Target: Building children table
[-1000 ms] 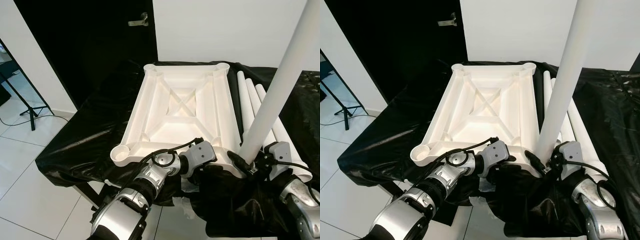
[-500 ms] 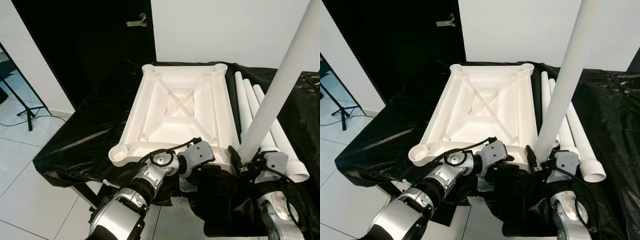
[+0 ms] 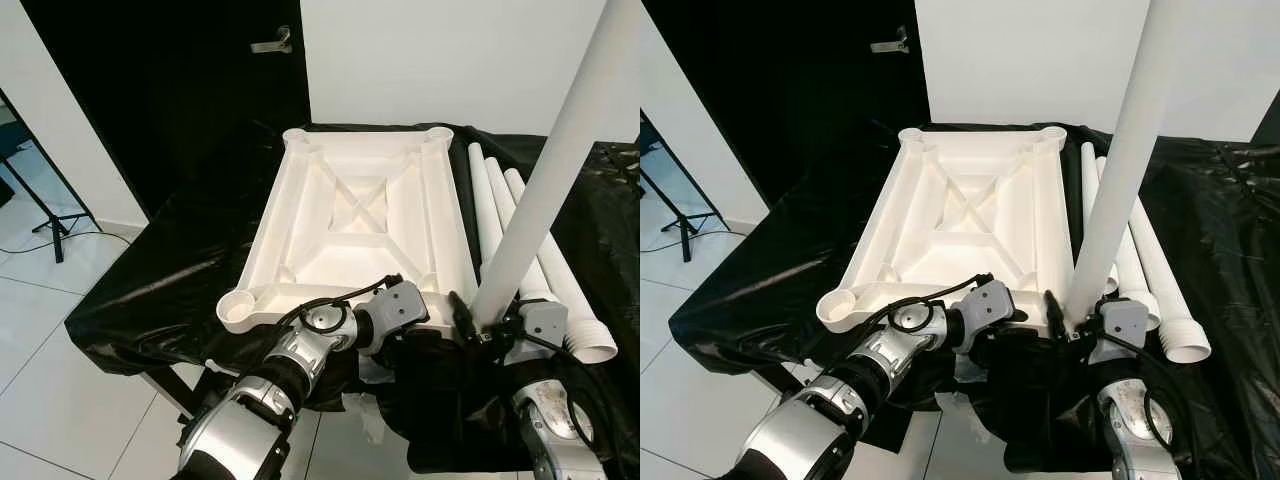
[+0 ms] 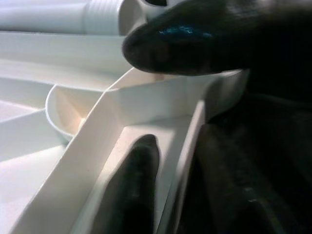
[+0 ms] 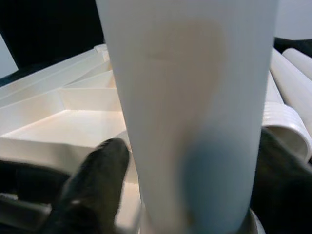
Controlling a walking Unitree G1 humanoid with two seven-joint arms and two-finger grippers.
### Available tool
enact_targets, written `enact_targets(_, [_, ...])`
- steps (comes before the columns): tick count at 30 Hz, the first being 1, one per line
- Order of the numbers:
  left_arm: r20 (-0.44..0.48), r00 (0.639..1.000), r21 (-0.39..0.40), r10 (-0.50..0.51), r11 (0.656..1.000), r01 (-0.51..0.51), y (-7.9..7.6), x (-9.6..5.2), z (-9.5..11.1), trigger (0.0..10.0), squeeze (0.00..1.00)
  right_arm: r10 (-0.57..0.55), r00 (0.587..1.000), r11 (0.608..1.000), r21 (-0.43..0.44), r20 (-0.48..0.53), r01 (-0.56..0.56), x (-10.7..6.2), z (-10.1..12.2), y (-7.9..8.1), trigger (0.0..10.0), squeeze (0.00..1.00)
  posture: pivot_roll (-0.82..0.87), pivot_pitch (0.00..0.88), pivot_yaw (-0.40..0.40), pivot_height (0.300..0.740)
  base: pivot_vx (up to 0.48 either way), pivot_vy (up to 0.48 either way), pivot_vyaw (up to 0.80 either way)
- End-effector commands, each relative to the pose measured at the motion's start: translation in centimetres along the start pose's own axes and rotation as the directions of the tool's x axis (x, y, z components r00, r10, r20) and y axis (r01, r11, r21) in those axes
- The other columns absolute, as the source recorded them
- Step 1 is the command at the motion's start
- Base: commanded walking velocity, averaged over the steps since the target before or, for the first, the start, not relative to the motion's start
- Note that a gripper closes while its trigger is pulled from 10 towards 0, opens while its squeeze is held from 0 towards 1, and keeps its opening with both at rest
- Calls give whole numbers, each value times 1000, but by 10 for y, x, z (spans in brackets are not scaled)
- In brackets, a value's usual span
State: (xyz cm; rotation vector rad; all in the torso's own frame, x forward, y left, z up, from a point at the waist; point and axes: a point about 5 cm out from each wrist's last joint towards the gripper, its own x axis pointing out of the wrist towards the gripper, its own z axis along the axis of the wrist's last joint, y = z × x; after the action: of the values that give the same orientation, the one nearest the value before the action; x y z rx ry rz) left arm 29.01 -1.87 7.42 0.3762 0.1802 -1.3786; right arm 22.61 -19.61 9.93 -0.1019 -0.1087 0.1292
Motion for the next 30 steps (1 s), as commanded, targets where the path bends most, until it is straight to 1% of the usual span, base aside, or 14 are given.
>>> enact_targets(1, [-150,988,-180,-33,984,5,-21,-9,-48,10000,1000,6,1000,1000,5,-15,-6,2,-2,3,10000,263,108,0,35,740,0,0,0])
enact_targets(2, [-150,988,-180,-33,984,5,-21,-9,-48,10000,1000,6,1000,1000,5,-15,-6,2,-2,3,10000,263,108,0,35,740,0,0,0])
enact_targets(3, [-136,991,-173,-18,985,-5,-19,-10,-46,10000,1000,11,1000,1000,7,-18,-11,3,-3,4,10000,0,108,0,35,740,0,0,0])
enact_targets(4, [-113,994,-173,-8,985,-11,-17,-12,-44,10000,620,20,1000,1000,11,-21,-20,4,-3,5,10000,0,110,0,36,740,0,0,0])
enact_targets(5, [-83,996,-174,-18,985,3,-15,-13,-41,10000,0,27,999,1000,15,-24,-27,4,-4,7,10000,0,109,0,37,740,0,0,0])
enact_targets(7, [-83,996,-174,-18,985,3,-15,-13,-41,10000,0,27,999,1000,15,-24,-27,4,-4,7,10000,0,109,0,37,740,0,0,0])
enact_targets(8, [-2,998,-199,-70,978,68,-15,-17,-34,10000,0,38,999,999,30,-36,-37,2,-5,8,10000,0,109,0,40,740,0,0,0])
enact_targets(11, [41,994,-211,-99,972,105,-16,-18,-31,10000,0,42,998,998,38,-43,-41,1,-6,9,10000,0,108,0,41,740,0,0,0])
enact_targets(13, [126,980,-214,-156,960,180,-18,-24,-23,10000,0,67,996,996,56,-63,-64,-3,-8,11,10000,0,104,0,42,740,0,0,0])
enact_targets(16, [222,959,-189,-177,957,220,-14,-35,-13,10000,0,80,993,994,77,-84,-74,-9,-7,10,10000,0,97,0,43,740,0,0,0])
enact_targets(24, [284,945,-190,-161,957,220,-10,-46,-8,10000,0,59,992,996,78,-110,-51,-22,-6,7,10000,0,84,0,51,740,0,0,0])
enact_targets(26, [274,949,-188,-154,959,210,-9,-49,-10,10000,0,52,991,996,76,-121,-43,-26,-6,6,10000,0,77,0,55,740,0,0,0])
enact_targets(28, [214,964,-172,-155,966,194,-11,-53,-18,10000,0,50,989,996,82,-141,-39,-35,-3,5,10000,0,60,0,63,740,0,0,0])
enact_targets(30, [214,964,-172,-155,966,194,-11,-53,-18,10000,0,50,989,996,82,-141,-39,-35,-3,5,10000,0,60,0,63,740,0,0,0])
